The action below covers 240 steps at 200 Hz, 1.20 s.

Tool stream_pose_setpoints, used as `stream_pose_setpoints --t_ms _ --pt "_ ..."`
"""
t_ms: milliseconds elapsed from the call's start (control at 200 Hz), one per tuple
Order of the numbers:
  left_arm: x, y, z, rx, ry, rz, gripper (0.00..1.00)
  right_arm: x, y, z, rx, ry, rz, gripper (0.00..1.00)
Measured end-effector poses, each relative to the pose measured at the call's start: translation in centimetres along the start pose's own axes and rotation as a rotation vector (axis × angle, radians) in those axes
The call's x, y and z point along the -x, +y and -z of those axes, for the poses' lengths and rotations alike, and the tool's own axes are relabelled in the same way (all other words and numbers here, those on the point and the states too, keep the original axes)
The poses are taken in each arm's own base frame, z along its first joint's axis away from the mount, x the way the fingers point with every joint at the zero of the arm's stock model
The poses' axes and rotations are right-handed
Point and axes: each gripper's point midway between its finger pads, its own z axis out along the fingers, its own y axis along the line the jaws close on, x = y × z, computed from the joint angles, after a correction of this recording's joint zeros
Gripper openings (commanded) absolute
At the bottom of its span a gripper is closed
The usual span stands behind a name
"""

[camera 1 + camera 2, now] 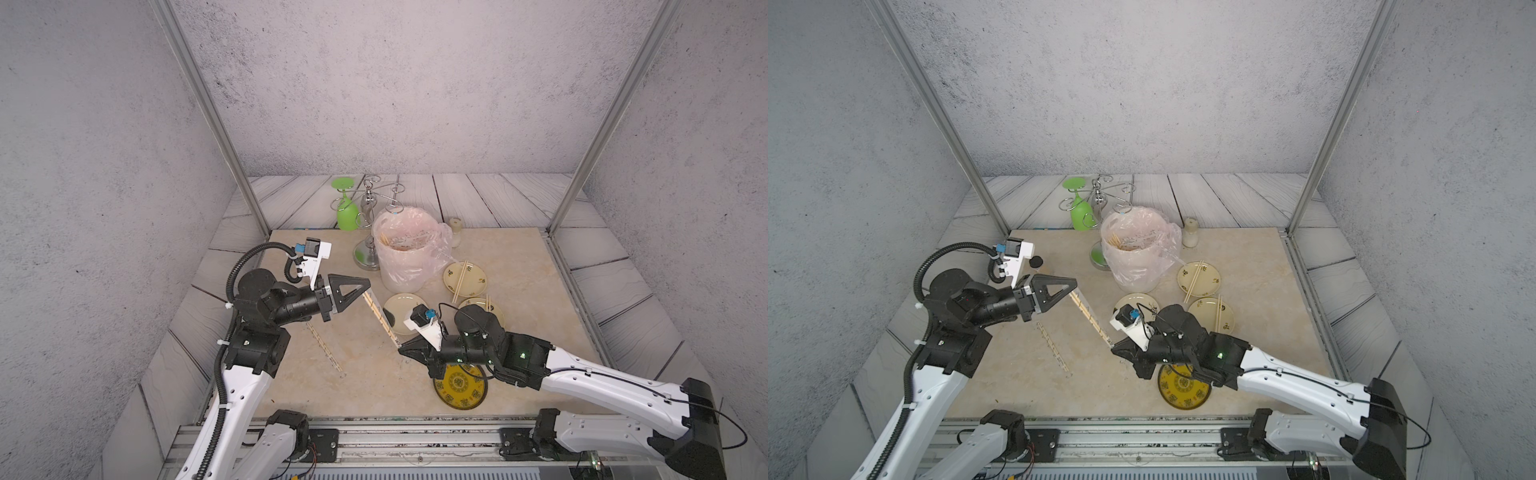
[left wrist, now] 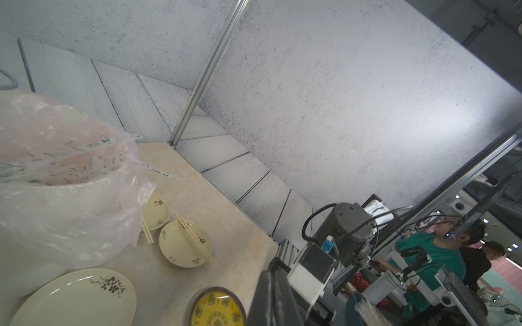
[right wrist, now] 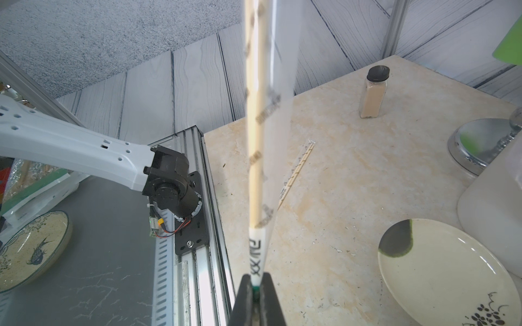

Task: Remove the packaging of disposable chopsticks
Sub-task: Remove the packet bag from the disposable chopsticks.

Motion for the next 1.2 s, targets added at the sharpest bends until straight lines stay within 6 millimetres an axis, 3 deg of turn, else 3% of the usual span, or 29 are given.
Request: stream_pose_setpoints --t_ms 135,170,250,290,335,425,641,806,891,951,1001,1116,1201 --pt "0.0 0.0 0.1 0.012 -0.005 -0.003 0.00 -0.1 0.0 0.0 -0.001 0.002 0.001 0.00" --pt "0.0 0.0 0.1 0.018 -0.008 0.000 0.00 0.0 0.0 0.0 -0.001 0.002 0.004 0.11" --pt "0.3 0.2 0.1 0.032 -0.017 0.009 0.00 0.0 0.0 0.0 0.000 0.001 0.005 0.52" --pt "0.4 0.2 0.1 0.031 -0.019 0.019 0.00 0.1 0.0 0.0 0.000 0.000 0.005 0.64" --pt "0.6 0.2 0.0 0.026 -0.022 0.030 0.00 0.3 0.1 0.1 0.001 -0.002 0.006 0.70" --pt "0.9 0.3 -0.3 0.014 -0.018 0.057 0.00 0.8 0.2 0.0 0.009 -0.009 0.017 0.71" --pt "0.6 -0.7 -1.0 -0.044 0.050 0.058 0.00 2.1 0.7 -0.9 0.068 -0.002 0.040 0.44" --pt "0.3 -2.6 -0.9 -0.093 0.101 -0.015 0.00 2.5 1.5 -0.6 0.164 -0.014 0.025 0.00" --pt "0.0 -2.5 -0.9 -0.095 0.109 -0.031 0.00 2.5 2.1 -0.4 0.207 -0.011 0.005 0.00" --pt "-0.1 -2.5 -0.9 -0.094 0.112 -0.037 0.34 2.3 2.3 -0.4 0.218 -0.005 -0.004 0.00" --pt "-0.2 -2.4 -0.9 -0.088 0.113 -0.040 0.41 2.3 2.3 -0.4 0.223 -0.006 -0.007 0.00" --pt "-0.1 -2.3 -0.8 -0.065 0.099 -0.038 0.34 1.9 2.3 -0.5 0.228 -0.002 -0.016 0.00" --pt "0.2 -2.2 -0.8 -0.057 0.082 -0.032 0.09 1.6 2.2 -0.6 0.226 0.004 -0.024 0.00"
